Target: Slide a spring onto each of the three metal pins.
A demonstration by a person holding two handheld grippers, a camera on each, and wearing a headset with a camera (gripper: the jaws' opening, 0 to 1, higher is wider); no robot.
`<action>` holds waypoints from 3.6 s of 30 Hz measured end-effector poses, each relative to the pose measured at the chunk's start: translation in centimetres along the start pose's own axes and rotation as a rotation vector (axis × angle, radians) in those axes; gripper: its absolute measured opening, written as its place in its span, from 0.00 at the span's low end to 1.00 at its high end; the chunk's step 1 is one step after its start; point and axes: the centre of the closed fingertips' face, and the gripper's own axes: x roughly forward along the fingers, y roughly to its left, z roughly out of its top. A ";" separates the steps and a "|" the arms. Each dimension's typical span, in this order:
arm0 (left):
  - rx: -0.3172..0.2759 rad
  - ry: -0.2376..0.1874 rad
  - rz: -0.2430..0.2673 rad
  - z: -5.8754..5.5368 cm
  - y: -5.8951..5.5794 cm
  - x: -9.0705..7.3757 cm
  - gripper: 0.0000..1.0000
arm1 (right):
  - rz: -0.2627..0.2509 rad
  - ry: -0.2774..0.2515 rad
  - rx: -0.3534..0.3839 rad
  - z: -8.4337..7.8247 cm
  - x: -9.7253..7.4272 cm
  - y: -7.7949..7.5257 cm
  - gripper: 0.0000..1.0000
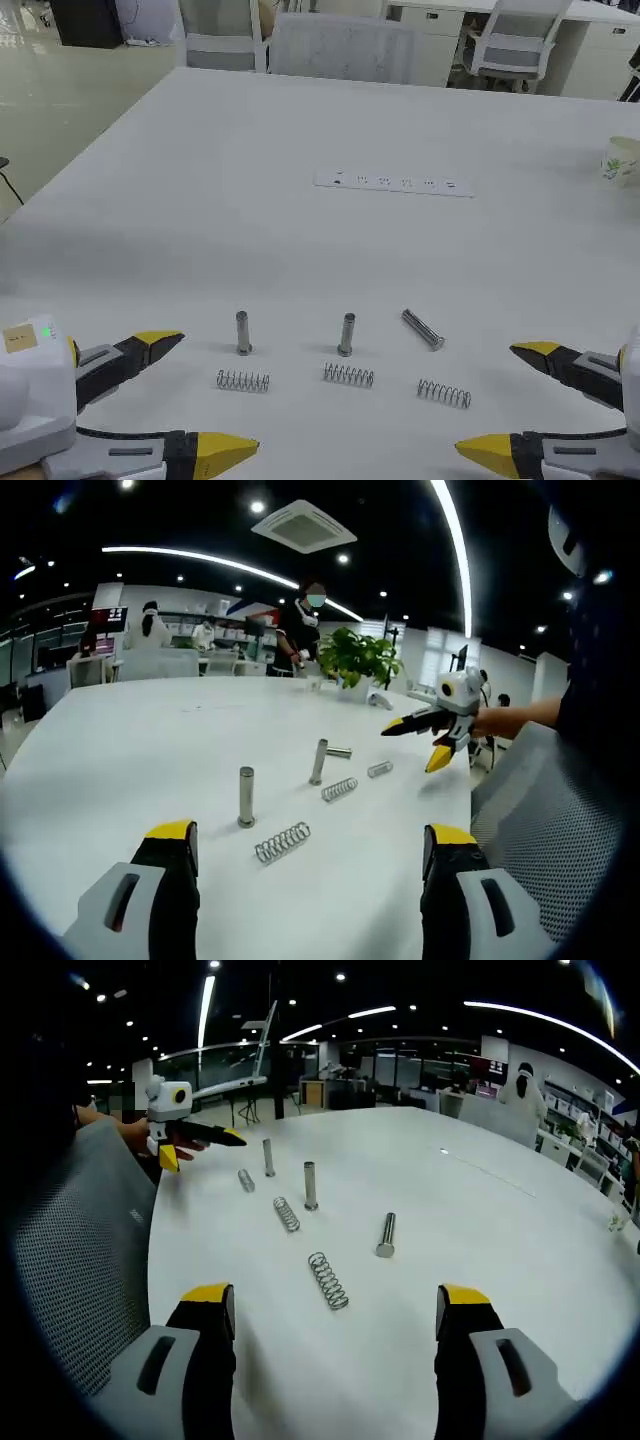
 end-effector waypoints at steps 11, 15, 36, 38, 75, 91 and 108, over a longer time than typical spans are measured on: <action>0.002 0.004 0.000 0.0 0.0 0.0 0.89 | 0.003 -0.001 -0.003 0.1 0.0 0.0 0.81; 0.003 0.003 0.000 0.0 -0.1 -0.1 0.88 | 0.003 -0.001 -0.002 0.0 0.0 0.0 0.81; -0.004 0.003 0.007 -0.3 0.1 0.0 0.88 | 0.001 -0.002 0.003 0.1 0.0 0.0 0.80; -0.004 0.002 0.007 -0.3 0.1 -0.1 0.88 | 0.000 -0.003 0.003 0.1 0.0 0.0 0.80; -0.004 -0.001 0.007 -0.1 0.0 0.0 0.87 | -0.013 -0.003 0.003 0.6 -0.1 -0.5 0.78; -0.005 0.001 0.009 -0.2 0.0 -0.3 0.86 | -0.023 -0.004 -0.038 3.6 1.3 -2.2 0.72; -0.007 -0.005 0.016 -0.2 0.1 -0.4 0.86 | -0.039 0.039 -0.069 6.3 4.4 -4.6 0.63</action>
